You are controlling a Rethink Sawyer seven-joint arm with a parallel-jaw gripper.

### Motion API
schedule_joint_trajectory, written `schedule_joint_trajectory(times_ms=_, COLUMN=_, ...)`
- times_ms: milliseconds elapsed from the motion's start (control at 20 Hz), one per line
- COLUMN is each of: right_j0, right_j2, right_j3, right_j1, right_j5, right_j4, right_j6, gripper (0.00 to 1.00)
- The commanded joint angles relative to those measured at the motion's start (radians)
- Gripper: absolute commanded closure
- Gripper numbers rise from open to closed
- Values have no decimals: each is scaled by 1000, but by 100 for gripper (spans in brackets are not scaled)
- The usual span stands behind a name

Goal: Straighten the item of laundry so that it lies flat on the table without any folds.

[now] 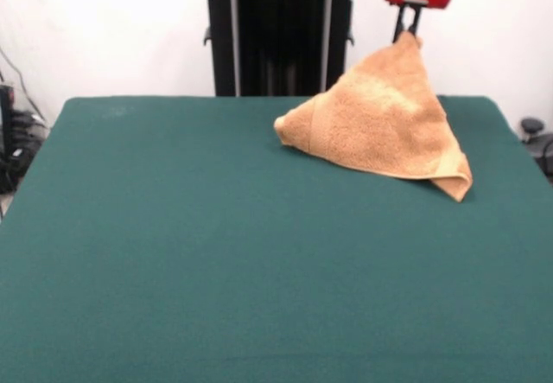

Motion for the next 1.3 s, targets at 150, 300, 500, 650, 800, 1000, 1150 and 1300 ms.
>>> schedule_joint_trajectory(times_ms=150, right_j0=38, right_j2=-26, right_j3=-113, right_j1=69, right_j5=111, right_j4=29, right_j6=162, gripper=100)
schedule_joint_trajectory(times_ms=300, right_j0=57, right_j2=-86, right_j3=-187, right_j1=79, right_j5=194, right_j4=2, right_j6=119, gripper=100)
schedule_joint_trajectory(times_ms=500, right_j0=56, right_j2=-122, right_j3=-245, right_j1=101, right_j5=230, right_j4=-43, right_j6=76, gripper=100)
schedule_joint_trajectory(times_ms=650, right_j0=62, right_j2=-158, right_j3=-290, right_j1=108, right_j5=273, right_j4=-83, right_j6=63, gripper=100)
schedule_joint_trajectory(times_ms=800, right_j0=81, right_j2=-179, right_j3=-292, right_j1=72, right_j5=322, right_j4=-111, right_j6=91, gripper=100)
schedule_joint_trajectory(times_ms=1000, right_j0=77, right_j2=-154, right_j3=-227, right_j1=32, right_j5=298, right_j4=-105, right_j6=145, gripper=100)
schedule_joint_trajectory(times_ms=1150, right_j0=80, right_j2=-120, right_j3=-166, right_j1=53, right_j5=191, right_j4=-87, right_j6=187, gripper=100)
schedule_joint_trajectory(times_ms=1300, right_j0=99, right_j2=-111, right_j3=-144, right_j1=77, right_j5=132, right_j4=-76, right_j6=218, gripper=100)
